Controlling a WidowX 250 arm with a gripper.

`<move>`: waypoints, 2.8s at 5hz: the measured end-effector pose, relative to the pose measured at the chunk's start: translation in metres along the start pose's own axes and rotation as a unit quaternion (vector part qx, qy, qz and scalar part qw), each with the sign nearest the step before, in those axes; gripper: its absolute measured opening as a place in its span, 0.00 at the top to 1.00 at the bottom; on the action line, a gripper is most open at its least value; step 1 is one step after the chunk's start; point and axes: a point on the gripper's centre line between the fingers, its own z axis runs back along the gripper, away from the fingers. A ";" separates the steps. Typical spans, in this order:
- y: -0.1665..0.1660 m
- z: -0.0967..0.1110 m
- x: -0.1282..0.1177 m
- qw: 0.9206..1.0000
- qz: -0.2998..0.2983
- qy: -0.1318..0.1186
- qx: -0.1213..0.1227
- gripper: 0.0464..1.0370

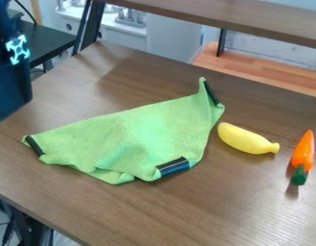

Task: Unfold the cloth from the left

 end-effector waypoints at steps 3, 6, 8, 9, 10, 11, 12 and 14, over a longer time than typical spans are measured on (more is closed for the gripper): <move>0.000 -0.061 0.039 0.983 -0.169 -0.073 -0.016 0.04; -0.014 -0.142 0.097 0.938 -0.292 -0.182 0.046 0.04; -0.015 -0.167 0.126 0.935 -0.294 -0.179 0.089 0.04; -0.012 -0.183 0.138 0.937 -0.288 -0.166 0.104 0.04; -0.014 -0.197 0.146 0.940 -0.284 -0.159 0.102 0.04; -0.015 -0.210 0.155 0.944 -0.268 -0.160 0.104 0.04; -0.016 -0.220 0.163 0.950 -0.250 -0.156 0.104 0.04; -0.024 -0.228 0.174 0.953 -0.235 -0.158 0.110 0.04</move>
